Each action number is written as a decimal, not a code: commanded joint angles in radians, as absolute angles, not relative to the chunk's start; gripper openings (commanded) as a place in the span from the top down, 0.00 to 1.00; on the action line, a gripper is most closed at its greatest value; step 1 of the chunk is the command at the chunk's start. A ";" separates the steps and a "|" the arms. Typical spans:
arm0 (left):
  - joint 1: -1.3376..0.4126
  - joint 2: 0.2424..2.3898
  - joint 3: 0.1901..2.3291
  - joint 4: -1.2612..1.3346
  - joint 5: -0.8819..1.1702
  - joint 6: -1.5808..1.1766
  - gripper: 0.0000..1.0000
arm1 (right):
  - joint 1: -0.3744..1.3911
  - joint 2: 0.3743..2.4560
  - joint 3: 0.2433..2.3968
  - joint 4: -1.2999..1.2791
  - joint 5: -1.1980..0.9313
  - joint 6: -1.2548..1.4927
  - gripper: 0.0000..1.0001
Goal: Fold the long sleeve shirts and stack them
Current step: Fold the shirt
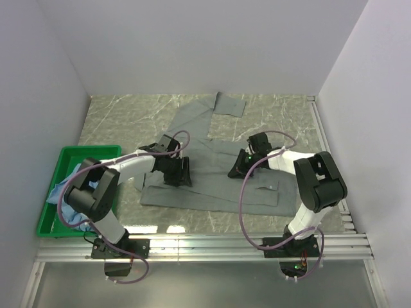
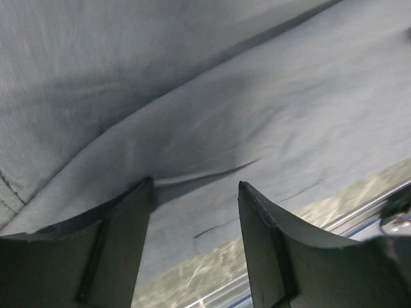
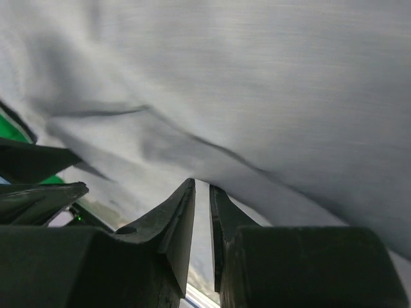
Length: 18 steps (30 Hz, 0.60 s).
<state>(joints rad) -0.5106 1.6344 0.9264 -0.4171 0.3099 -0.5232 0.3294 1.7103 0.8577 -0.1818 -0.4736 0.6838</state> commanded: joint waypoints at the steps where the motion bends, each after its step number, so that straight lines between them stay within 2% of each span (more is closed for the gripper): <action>1: -0.517 1.644 0.908 -0.482 0.321 -0.466 0.39 | 0.284 1.720 0.819 -0.137 -0.474 0.673 0.78; 7: -0.518 1.621 0.838 -0.537 0.232 -0.478 0.39 | 0.209 1.709 0.793 -0.196 -0.430 0.628 0.78; 11: -0.534 1.537 0.833 -0.532 0.249 -0.491 0.37 | 0.198 1.655 0.828 -0.287 -0.367 0.575 0.78; 13: -0.538 1.496 0.866 -0.548 0.203 -0.492 0.31 | 0.198 1.605 0.854 -0.353 -0.316 0.539 0.77; 18: -0.529 1.399 0.988 -0.554 0.036 -0.521 0.09 | 0.195 1.531 1.012 -0.498 -0.146 0.471 0.72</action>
<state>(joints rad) -0.5343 1.4620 0.8852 -0.5503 0.1791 -0.5049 0.2062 1.6077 0.8936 -0.3935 -0.3103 0.5507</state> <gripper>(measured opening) 0.891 0.262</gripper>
